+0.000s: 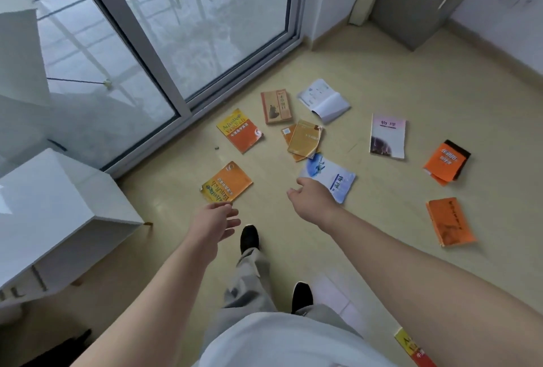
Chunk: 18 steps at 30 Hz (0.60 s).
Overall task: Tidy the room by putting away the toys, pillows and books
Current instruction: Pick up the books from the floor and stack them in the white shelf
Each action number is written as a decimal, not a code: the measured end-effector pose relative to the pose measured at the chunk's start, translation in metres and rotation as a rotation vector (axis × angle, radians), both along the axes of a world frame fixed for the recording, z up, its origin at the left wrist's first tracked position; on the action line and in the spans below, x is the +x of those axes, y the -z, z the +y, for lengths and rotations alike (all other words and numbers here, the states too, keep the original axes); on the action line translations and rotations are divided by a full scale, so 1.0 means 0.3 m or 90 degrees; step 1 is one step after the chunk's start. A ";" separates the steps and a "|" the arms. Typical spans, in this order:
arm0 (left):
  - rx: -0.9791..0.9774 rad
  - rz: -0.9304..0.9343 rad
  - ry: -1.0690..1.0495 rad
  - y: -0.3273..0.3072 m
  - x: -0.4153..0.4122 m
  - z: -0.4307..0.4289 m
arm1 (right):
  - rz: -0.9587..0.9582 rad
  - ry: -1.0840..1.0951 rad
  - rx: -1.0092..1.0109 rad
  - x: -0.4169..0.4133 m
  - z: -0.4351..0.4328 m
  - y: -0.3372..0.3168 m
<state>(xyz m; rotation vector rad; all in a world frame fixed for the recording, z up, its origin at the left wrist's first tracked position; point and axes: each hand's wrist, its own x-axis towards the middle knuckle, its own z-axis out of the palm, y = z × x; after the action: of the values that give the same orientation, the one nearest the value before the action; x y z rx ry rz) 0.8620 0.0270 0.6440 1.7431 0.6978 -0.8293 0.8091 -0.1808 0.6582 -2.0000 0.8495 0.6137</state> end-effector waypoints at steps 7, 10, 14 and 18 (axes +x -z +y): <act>0.008 0.024 0.219 0.119 0.328 -0.242 | 0.074 0.149 -0.041 0.181 -0.151 0.063; 0.010 0.016 0.320 0.147 0.432 -0.391 | 0.104 0.224 -0.050 0.213 -0.231 0.093; 0.018 0.019 0.422 0.177 0.495 -0.575 | 0.141 0.336 -0.016 0.217 -0.348 0.147; 0.032 0.037 0.456 0.259 0.532 -0.729 | 0.152 0.419 0.034 0.244 -0.485 0.263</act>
<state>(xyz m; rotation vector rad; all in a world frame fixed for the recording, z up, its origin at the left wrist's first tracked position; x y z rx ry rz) 1.0216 -0.1915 0.5662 2.0452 0.1072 -1.3513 0.8822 -0.3263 0.5794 -1.4818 1.5274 0.4797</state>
